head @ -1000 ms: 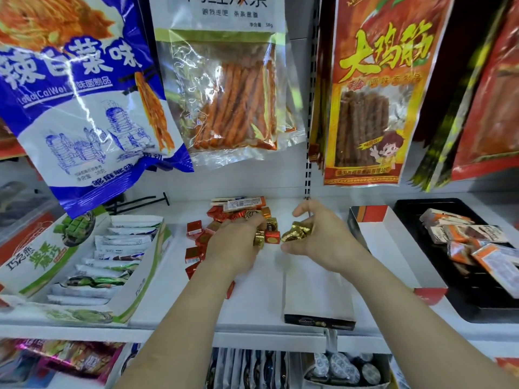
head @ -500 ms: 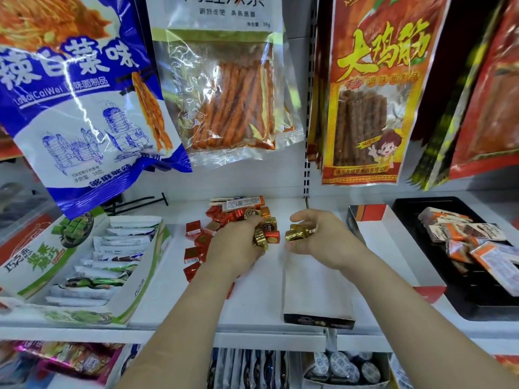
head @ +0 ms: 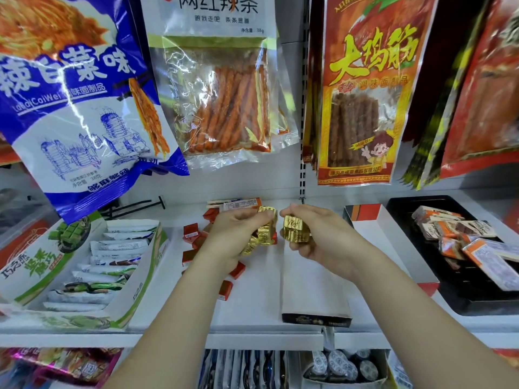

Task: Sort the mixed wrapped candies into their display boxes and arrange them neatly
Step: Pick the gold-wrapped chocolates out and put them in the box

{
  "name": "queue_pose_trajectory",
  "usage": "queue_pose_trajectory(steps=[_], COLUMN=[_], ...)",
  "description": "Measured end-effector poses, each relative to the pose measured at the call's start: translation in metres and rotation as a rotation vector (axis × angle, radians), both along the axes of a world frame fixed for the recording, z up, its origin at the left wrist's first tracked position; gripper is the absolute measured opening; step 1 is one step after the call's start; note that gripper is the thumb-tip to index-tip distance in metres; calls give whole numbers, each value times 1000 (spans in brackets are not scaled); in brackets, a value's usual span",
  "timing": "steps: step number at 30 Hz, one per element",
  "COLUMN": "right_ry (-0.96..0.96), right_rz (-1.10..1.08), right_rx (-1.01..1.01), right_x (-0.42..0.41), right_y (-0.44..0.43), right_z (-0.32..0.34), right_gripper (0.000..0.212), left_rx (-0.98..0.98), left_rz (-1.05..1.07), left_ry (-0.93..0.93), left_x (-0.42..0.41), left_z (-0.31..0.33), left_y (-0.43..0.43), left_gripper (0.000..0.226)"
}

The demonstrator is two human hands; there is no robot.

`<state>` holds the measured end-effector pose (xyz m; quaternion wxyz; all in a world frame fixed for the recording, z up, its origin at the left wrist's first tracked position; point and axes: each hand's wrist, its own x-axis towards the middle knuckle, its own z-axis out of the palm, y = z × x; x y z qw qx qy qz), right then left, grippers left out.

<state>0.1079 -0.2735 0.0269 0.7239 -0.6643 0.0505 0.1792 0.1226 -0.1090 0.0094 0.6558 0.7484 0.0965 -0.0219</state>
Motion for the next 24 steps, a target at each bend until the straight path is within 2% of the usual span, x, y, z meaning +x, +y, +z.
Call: queue_pose_trajectory(steps=[4, 6, 10, 14, 16, 19, 24], right_ry=[-60, -111, -263, -354, -419, -462, -514], right_rz=[14, 49, 51, -3, -8, 61, 115], right_rx=[-123, -212, -507, -863, -1029, -1081, -1251], right_x=[-4, -7, -14, -19, -22, -27, -27], right_y=[-15, -32, -84, -132, -144, -149, -152], right_z=[7, 13, 24, 18, 11, -3, -15], right_gripper=[30, 27, 13, 21, 17, 4, 16], left_rx=[-165, -141, 117, 332, 451, 622, 920], left_rz=[-122, -148, -193, -242, -273, -292, -333], left_ry=[73, 60, -39, -92, -126, -146, -152], left_x=[-9, -9, -11, -9, -5, 1, 11], left_z=[11, 12, 16, 20, 21, 19, 15], left_y=[-28, -41, -77, -122, -140, -161, -179], left_gripper=[10, 13, 36, 30, 26, 19, 22])
